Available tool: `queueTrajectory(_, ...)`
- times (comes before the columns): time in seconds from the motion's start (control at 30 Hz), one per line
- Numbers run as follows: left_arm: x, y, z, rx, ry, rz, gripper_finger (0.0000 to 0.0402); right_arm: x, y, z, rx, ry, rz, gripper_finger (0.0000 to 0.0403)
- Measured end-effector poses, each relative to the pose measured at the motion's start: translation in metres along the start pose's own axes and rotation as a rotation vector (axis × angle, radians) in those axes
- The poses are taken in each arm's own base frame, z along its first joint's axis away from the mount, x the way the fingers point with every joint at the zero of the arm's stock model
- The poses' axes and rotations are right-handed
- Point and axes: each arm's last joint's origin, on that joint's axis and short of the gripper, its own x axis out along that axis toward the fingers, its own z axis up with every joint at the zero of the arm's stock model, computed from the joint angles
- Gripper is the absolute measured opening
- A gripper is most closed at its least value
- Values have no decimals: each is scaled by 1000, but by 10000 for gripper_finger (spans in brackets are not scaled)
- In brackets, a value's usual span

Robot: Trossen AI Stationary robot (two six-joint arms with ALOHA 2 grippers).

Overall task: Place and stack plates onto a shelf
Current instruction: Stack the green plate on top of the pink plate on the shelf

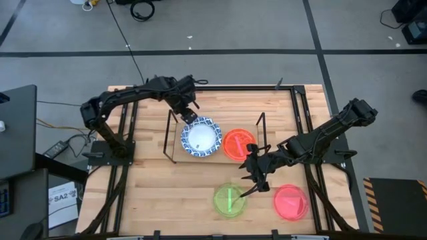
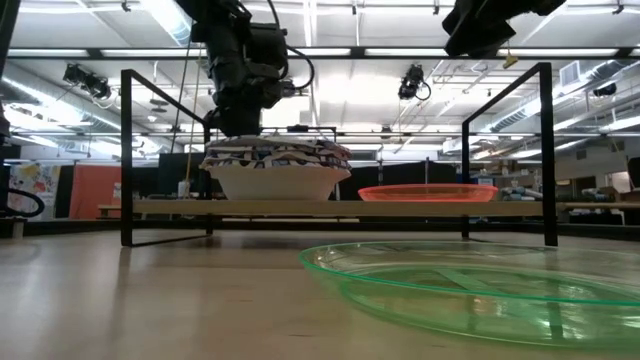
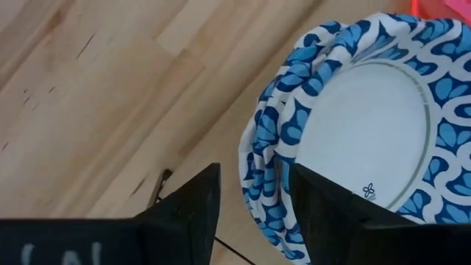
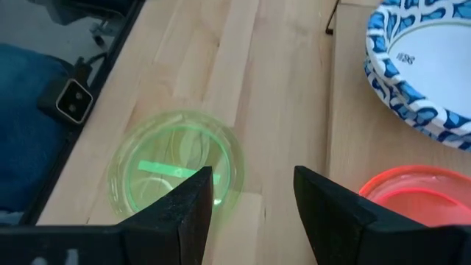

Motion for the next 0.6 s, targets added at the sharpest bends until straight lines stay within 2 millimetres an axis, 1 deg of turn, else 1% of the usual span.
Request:
queueTrajectory(0.17, -7, 0, -1, 15, -18, -8, 169, 0, 1, 4, 8, -43, 10, 196)
queueTrajectory(0.3, -18, -4, -5, 70, -52, -19, 169, 0, 1, 7, 14, -72, 16, 196)
queueTrajectory(0.47, -39, -14, -15, 128, -112, -40, 169, -1, 2, 10, 18, -97, 22, 196)
queueTrajectory(0.6, -61, -27, -27, 211, -178, -59, 169, -1, 2, 12, 32, -117, 27, 196)
